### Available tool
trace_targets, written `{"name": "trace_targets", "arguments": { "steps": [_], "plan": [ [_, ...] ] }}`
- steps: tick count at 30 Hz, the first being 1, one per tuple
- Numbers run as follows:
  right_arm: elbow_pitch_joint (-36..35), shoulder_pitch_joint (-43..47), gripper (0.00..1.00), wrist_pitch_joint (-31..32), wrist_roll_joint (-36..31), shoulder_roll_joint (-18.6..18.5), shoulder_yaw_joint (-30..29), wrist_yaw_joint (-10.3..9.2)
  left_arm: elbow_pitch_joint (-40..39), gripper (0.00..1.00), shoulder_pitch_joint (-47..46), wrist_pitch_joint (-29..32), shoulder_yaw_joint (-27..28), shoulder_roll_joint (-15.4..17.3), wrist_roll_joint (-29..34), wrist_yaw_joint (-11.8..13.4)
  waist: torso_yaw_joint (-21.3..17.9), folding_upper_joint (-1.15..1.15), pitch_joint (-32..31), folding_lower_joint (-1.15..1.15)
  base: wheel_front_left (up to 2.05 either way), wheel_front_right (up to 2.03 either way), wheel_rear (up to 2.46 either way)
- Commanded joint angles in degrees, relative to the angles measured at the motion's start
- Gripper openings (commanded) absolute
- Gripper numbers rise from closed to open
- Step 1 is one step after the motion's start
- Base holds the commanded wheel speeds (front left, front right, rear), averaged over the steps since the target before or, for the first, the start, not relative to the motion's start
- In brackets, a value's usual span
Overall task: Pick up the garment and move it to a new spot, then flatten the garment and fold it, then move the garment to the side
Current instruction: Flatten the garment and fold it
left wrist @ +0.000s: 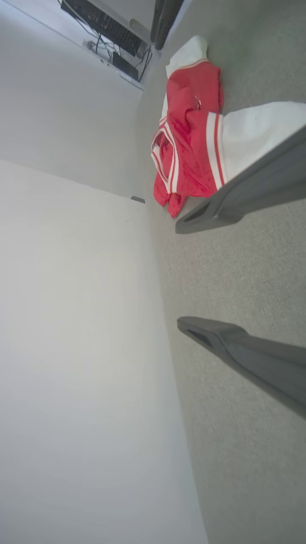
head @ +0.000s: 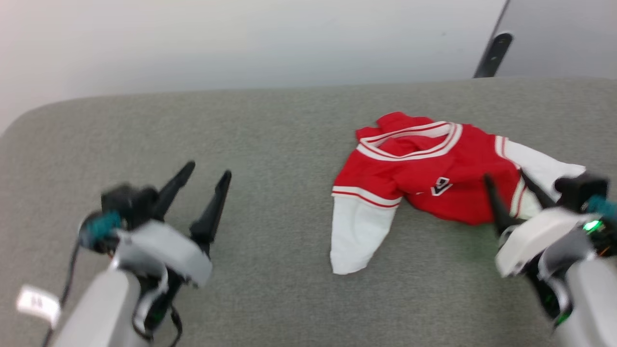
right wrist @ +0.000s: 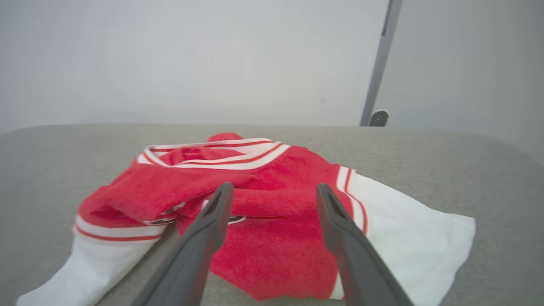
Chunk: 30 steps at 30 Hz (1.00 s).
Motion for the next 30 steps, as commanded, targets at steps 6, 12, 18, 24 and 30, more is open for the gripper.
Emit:
{"name": "trace_targets", "arguments": {
  "steps": [6,12,18,24,30],
  "plan": [
    [-13.44,10.97,1.00,-0.68,2.11,2.37,3.17,-0.08,5.17,1.00,-8.83,20.39,-6.17,2.82,-10.99,-0.14,-4.40,0.00,-1.97,0.00,0.00,0.00,0.00],
    [-24.22,18.90,1.00,2.24,-0.20,4.38,0.94,-0.08,12.19,1.00,-17.06,40.56,-12.70,4.83,-21.21,-0.06,-7.28,0.00,-0.82,0.00,0.00,0.00,0.00],
    [-30.66,22.58,1.00,4.68,-2.80,6.72,-0.87,-0.09,17.57,1.00,-21.19,52.71,-16.58,1.15,-26.43,0.16,-9.63,0.00,1.20,0.00,0.00,0.00,0.00],
    [-32.28,22.10,1.00,5.03,-2.47,7.87,-0.44,-0.08,20.42,1.00,-21.13,53.93,-20.79,-0.22,-25.56,-0.05,-11.74,0.00,3.14,0.00,0.00,0.00,0.00],
    [-32.37,21.49,1.00,4.91,-2.79,8.43,-0.42,-0.08,22.96,1.00,-21.03,54.46,-22.68,-0.83,-26.57,-0.13,-12.48,0.00,4.23,0.00,0.00,0.00,0.00]
  ]
}}
